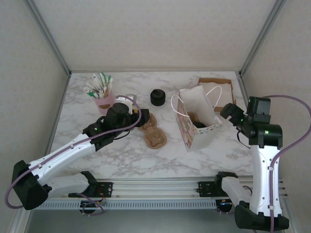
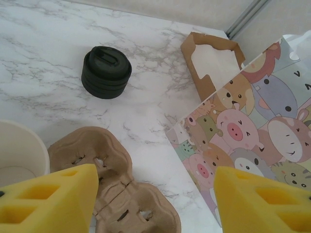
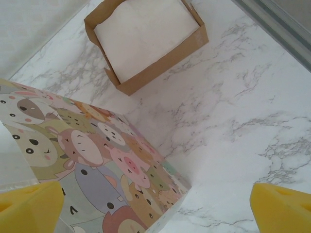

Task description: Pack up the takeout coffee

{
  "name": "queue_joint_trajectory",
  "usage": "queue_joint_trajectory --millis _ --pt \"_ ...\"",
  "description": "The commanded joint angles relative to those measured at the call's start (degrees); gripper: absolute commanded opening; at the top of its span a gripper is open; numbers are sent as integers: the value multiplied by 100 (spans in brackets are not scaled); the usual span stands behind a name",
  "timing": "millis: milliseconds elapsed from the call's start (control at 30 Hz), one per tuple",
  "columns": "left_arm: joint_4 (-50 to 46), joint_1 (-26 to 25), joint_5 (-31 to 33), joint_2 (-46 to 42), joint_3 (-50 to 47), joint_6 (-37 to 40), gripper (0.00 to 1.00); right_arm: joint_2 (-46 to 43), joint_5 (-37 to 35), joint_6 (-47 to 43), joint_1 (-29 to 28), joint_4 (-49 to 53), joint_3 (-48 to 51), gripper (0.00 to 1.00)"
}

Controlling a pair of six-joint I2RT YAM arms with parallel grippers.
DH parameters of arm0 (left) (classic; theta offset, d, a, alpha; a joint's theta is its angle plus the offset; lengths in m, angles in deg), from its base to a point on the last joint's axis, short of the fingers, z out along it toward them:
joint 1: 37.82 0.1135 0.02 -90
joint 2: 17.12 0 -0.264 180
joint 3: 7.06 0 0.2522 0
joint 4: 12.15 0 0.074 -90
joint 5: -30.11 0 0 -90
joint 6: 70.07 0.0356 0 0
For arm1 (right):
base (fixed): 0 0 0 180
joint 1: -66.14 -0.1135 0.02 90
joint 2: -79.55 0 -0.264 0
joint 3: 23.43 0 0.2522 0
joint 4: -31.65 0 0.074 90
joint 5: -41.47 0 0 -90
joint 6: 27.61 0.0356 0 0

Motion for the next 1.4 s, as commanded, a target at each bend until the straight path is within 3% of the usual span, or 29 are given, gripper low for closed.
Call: queue_joint_trajectory --millis 0,300,500,733,867,1233,1367 --pt "59 73 181 -134 153 39 63 -239 -50 -209 42 -184 188 99" --pt "-431 492 260 -180 387 84 62 -58 40 -332 104 -275 352 95" --pt "-859 997 243 -195 616 159 58 -6 299 -332 475 -349 520 93" --pt "-1775 1527 973 56 1367 384 57 -15 939 -385 850 -635 814 86" --pt "-2096 2031 1083 181 1744 518 56 -107 1130 -416 957 -799 965 81" --pt "-2309 3444 70 1317 2887 834 42 -169 1731 -393 1001 -1142 681 80" --pt "-2584 3698 -54 1980 3529 861 36 -179 1810 -398 997 -1195 745 80"
